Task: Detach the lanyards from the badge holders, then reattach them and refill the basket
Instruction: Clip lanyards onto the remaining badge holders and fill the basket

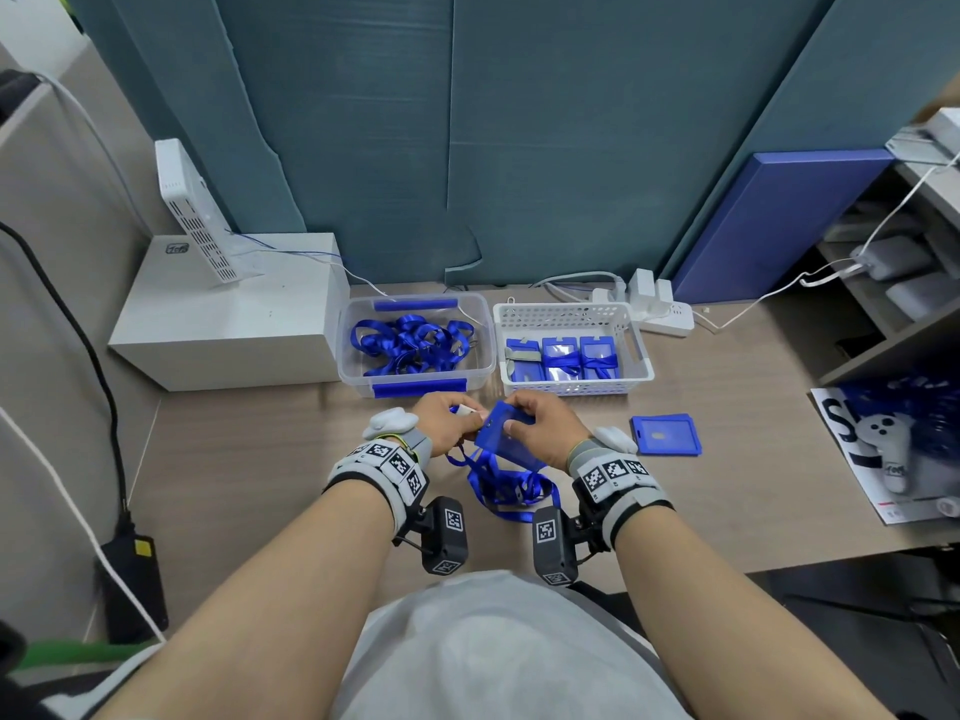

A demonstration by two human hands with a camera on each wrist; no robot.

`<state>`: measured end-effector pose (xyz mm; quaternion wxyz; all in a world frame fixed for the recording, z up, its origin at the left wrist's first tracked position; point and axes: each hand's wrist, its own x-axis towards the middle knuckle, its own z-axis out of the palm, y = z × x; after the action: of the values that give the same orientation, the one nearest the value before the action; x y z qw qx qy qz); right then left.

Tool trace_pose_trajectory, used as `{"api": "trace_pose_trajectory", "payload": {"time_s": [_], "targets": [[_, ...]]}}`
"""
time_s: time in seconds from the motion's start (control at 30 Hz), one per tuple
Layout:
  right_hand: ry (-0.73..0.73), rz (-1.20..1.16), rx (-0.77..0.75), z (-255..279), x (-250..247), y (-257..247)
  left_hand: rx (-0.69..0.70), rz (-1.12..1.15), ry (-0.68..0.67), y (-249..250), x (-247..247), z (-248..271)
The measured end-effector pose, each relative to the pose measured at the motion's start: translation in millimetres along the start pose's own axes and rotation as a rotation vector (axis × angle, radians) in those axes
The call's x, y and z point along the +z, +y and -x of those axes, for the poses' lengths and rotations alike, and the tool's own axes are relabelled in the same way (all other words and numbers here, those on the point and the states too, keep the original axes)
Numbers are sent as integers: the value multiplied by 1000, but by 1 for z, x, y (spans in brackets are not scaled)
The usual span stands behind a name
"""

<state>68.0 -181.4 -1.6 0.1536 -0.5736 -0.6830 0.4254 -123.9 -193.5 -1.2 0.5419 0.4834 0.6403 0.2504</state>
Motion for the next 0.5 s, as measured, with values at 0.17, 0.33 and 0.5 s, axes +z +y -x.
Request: {"api": "trace_pose_trajectory", "payload": {"time_s": [0.17,0.33,0.5], "targets": [[6,-46,33,1,0,-3,-18,54,-24,3,3,2],[-24,-63,48,3,0,-7,-38,19,-27,0,4,2],[-23,-45,14,3,0,-9,-44,44,-44,-5,2,1]]}}
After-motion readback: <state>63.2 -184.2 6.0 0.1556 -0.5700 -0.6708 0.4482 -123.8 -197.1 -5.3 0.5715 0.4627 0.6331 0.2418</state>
